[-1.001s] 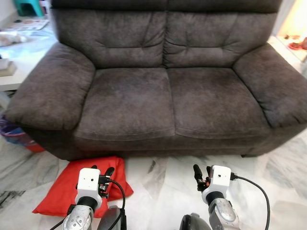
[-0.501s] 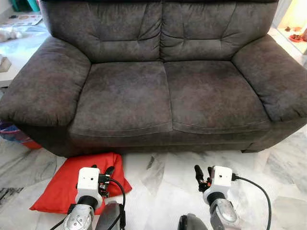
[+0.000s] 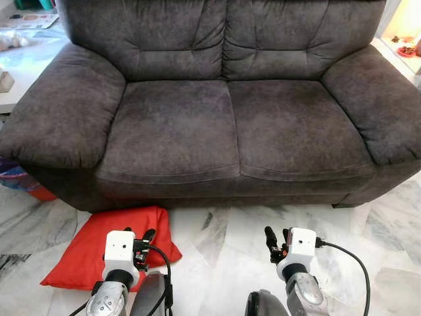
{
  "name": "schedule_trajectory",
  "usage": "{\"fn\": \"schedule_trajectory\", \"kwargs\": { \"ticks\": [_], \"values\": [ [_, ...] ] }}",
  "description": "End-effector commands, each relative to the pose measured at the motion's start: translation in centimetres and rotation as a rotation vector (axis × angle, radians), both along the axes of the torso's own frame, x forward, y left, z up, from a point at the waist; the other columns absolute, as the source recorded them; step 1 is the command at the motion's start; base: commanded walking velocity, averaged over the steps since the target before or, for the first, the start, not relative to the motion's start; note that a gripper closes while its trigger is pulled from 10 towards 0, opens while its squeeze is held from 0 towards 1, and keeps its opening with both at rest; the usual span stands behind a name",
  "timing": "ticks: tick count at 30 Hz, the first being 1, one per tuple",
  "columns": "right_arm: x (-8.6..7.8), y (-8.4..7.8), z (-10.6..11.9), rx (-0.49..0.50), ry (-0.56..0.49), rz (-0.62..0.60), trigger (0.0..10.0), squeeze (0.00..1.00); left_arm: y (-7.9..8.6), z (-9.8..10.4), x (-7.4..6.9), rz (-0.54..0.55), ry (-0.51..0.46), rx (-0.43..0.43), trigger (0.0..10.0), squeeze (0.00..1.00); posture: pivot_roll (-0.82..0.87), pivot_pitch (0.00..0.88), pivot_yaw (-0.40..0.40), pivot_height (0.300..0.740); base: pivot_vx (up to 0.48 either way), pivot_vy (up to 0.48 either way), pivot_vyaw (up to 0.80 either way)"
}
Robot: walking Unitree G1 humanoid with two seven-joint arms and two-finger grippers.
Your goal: Move the pillow to the sofa from floor
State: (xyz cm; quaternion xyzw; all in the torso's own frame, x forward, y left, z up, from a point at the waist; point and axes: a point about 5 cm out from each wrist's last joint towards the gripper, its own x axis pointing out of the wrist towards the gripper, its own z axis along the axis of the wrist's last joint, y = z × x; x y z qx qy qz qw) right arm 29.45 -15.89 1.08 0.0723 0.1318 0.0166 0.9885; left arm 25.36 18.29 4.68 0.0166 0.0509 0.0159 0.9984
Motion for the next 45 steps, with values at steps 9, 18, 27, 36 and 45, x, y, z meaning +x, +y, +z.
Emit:
{"fn": "schedule_trajectory", "kwargs": {
  "ticks": [9, 18, 27, 36, 45],
  "values": [
    [-0.46, 0.16, -0.54, 0.004, 0.024, 0.007, 10.0, 0.0, 0.53, -0.33, -0.43, 0.022, 0.018, -0.002, 10.0, 0.0, 0.17, 0.223, -0.009, 0.581, 0.0, 0.0, 0.0],
    [-0.51, 0.24, -0.6, 0.004, 0.025, 0.013, 10.0, 0.0, 0.59, -0.34, -0.47, 0.024, 0.018, -0.001, 10.0, 0.0, 0.17, 0.224, -0.01, 0.581, 0.0, 0.0, 0.0],
    [-0.58, 0.35, -0.89, -0.011, 0.056, 0.029, 10.0, 0.0, 0.69, -0.35, -0.54, 0.029, 0.019, -0.001, 10.0, 0.0, 0.17, 0.225, -0.01, 0.552, 0.0, 0.0, 0.0],
    [-0.64, 0.54, -0.81, -0.004, 0.038, 0.037, 10.0, 0.0, 0.79, -0.31, -0.58, 0.032, 0.018, 0.0, 10.0, 0.0, 0.17, 0.226, -0.009, 0.544, 0.0, 0.0, 0.0],
    [-0.71, 0.49, -0.89, 0.002, 0.041, 0.033, 10.0, 0.0, 0.92, -0.4, -0.69, 0.04, 0.019, -0.004, 10.0, 0.0, 0.17, 0.226, -0.009, 0.544, 0.0, 0.0, 0.0]
  ]
}}
